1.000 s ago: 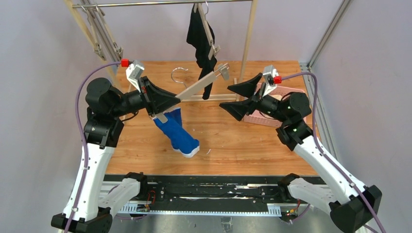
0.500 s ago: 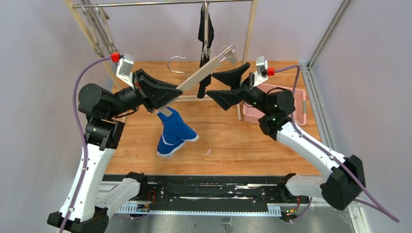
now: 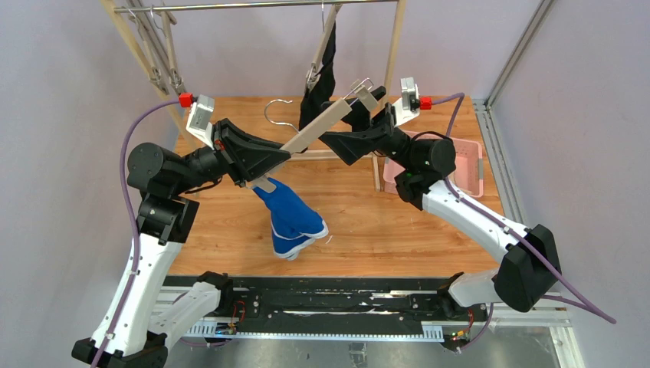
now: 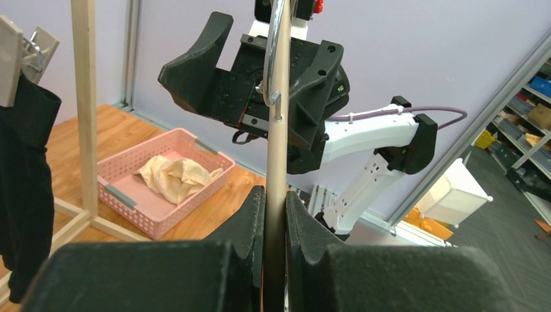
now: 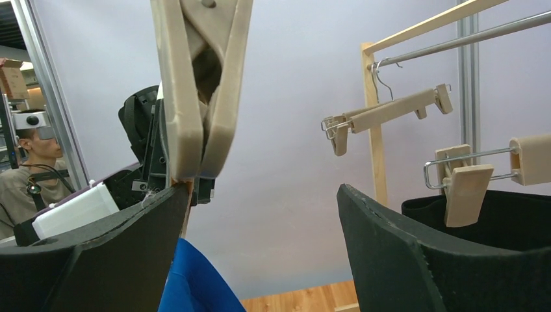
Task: Remove the underwear clipped to the hanger
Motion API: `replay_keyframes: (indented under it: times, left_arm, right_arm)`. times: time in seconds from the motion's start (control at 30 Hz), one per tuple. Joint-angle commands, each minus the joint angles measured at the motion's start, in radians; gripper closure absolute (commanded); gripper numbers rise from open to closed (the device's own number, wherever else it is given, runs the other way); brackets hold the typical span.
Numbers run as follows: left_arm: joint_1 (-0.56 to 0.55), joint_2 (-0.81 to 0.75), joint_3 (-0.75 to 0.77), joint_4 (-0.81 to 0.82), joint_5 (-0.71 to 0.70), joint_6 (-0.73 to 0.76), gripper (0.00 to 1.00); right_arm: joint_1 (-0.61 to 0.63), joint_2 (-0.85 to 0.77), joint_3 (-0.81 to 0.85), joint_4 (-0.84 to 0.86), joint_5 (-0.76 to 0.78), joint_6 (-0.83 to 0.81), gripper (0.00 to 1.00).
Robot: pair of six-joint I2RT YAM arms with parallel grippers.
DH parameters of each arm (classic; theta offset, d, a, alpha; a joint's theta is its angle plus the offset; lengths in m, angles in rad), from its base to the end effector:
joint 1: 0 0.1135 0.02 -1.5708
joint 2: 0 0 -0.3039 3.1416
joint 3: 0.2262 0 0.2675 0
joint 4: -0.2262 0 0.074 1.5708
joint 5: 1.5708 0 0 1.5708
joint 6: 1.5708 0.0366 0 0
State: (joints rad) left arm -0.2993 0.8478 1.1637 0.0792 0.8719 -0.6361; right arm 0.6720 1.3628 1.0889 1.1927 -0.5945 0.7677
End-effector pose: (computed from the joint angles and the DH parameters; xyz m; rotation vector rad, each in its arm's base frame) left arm 0.1237 -0.0675 0.5169 0.6159 1.3027 -1.2901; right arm 0.2124 0.1952 0.4810 -0.6038 0.7340 1.5358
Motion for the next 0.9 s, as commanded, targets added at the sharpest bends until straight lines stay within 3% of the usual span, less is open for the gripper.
replay_keyframes:
  times: [0.0, 0.47, 0.87]
  left_arm:
    - [-0.01, 0.0, -0.008, 0.029, -0.041, 0.012, 1.0]
    - [-0.01, 0.003, 0.054, 0.028, -0.052, 0.022, 1.0]
    - [-0.024, -0.004, 0.002, 0.029, -0.027, 0.026, 1.0]
  right_arm:
    - [0.025, -0.015, 0.022, 0.064, -0.031, 0.016, 0.13]
    - [0.028, -0.122, -0.072, -0.049, -0.039, -0.07, 0.15]
    - [0.038, -0.004, 0.051, 0.017, -0.037, -0.032, 0.15]
